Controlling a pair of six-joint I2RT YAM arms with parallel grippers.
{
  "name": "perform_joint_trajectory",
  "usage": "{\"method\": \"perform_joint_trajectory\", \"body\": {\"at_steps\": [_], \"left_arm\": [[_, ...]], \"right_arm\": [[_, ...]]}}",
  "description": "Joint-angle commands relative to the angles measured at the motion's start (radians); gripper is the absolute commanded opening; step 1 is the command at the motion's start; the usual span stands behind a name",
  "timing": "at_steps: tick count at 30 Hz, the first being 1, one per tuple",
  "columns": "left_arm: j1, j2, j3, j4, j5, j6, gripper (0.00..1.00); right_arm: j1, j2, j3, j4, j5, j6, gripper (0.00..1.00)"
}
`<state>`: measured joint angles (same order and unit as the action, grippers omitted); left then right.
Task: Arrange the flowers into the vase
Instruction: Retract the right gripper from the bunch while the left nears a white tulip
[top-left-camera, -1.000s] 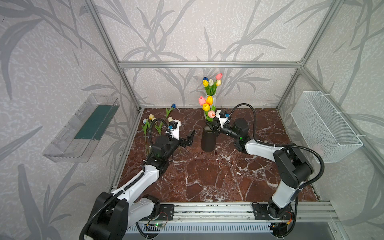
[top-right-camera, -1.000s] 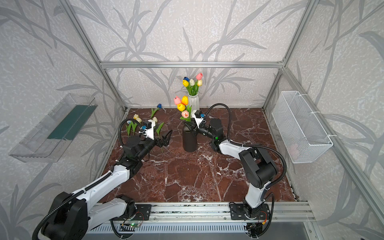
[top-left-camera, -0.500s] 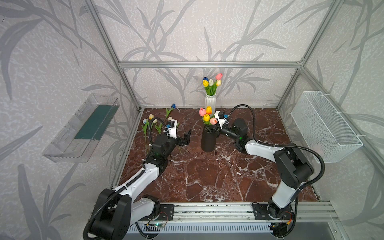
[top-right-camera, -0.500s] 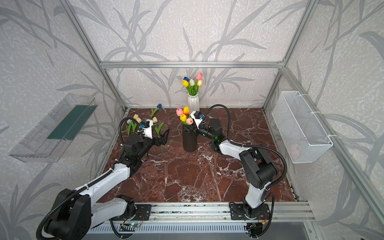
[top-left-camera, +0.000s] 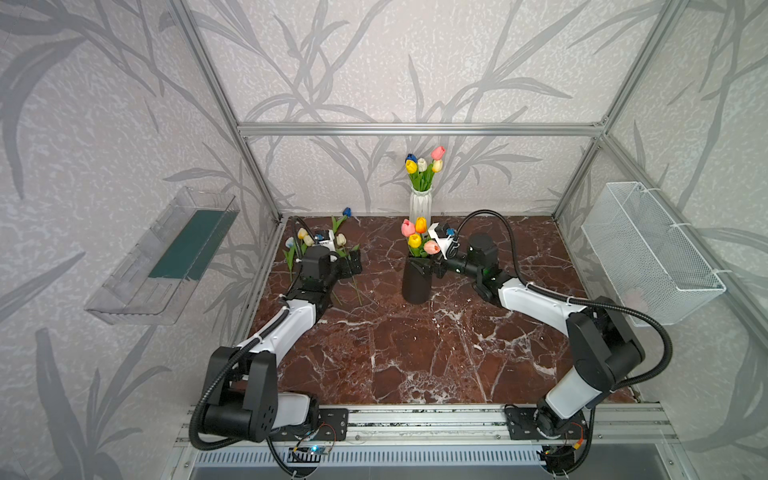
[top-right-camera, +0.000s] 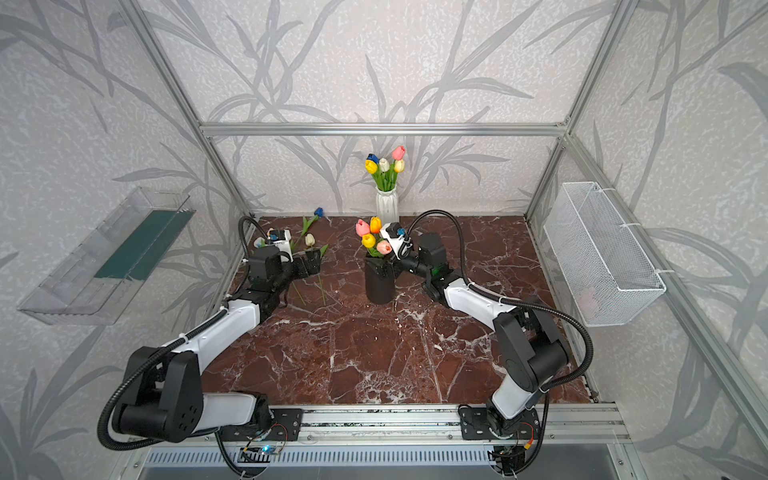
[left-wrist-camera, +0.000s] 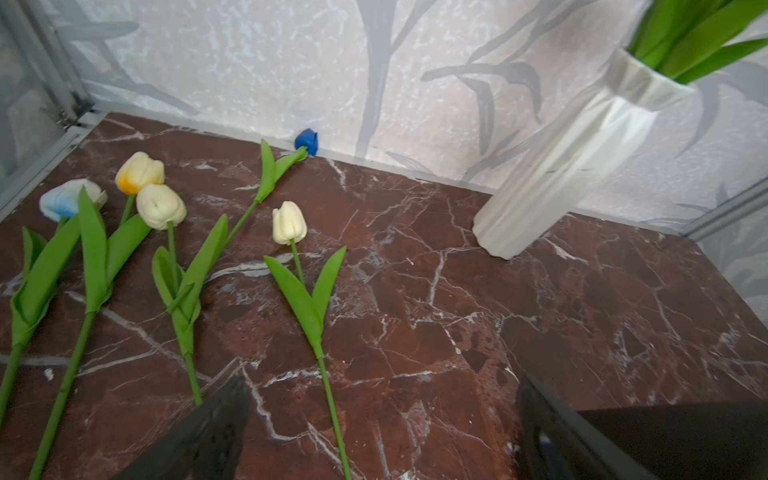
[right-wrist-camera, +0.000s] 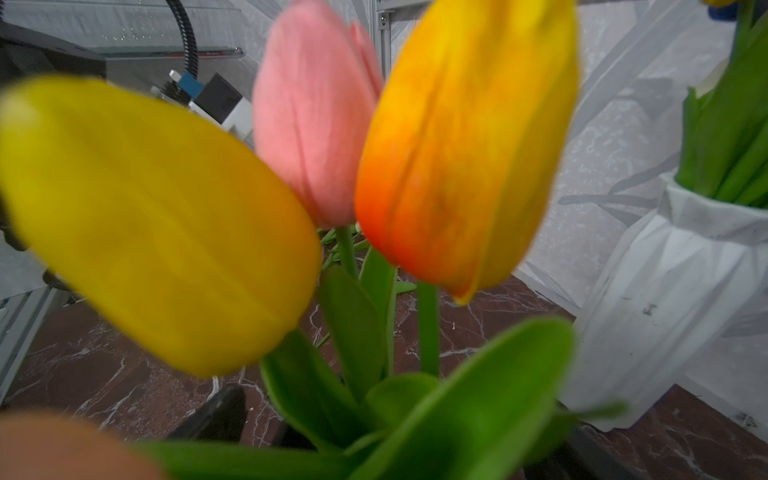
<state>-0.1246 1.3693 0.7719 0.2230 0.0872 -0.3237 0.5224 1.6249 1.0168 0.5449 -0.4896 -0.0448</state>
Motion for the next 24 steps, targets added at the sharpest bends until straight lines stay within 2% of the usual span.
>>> {"method": "perform_joint_trajectory", "body": {"at_steps": [1,7,10,12,16,24], "left_arm": [[0.006,0.058,0.067,-0.169,-0.040,-0.051,0.99],[0.013,0.280,0.296,-0.447,-0.044,-0.046,0.91],[0.013,0.404,0.425,-0.585,-0.050,-0.045,0.79],[0.013,0.479,0.503,-0.638,-0.052,-0.049,0.74],[0.013,0.639,0.671,-0.780,-0.035,-0.054,0.55],[0.013,0.760,0.779,-0.856,-0.077,-0.056,0.41]], "right_arm": [[-0.002,-0.097,-0.014,-0.051,0.025,-0.042,0.99],[-0.001,-0.284,-0.134,-0.002,0.030,-0.068,0.99],[-0.001,-0.380,-0.219,0.082,0.050,-0.052,0.99],[0.000,-0.435,-0.259,0.106,0.073,-0.041,0.99],[0.017,-0.534,-0.362,0.215,0.117,-0.042,0.99],[0.048,-0.642,-0.525,0.361,0.220,-0.043,0.99]]}}
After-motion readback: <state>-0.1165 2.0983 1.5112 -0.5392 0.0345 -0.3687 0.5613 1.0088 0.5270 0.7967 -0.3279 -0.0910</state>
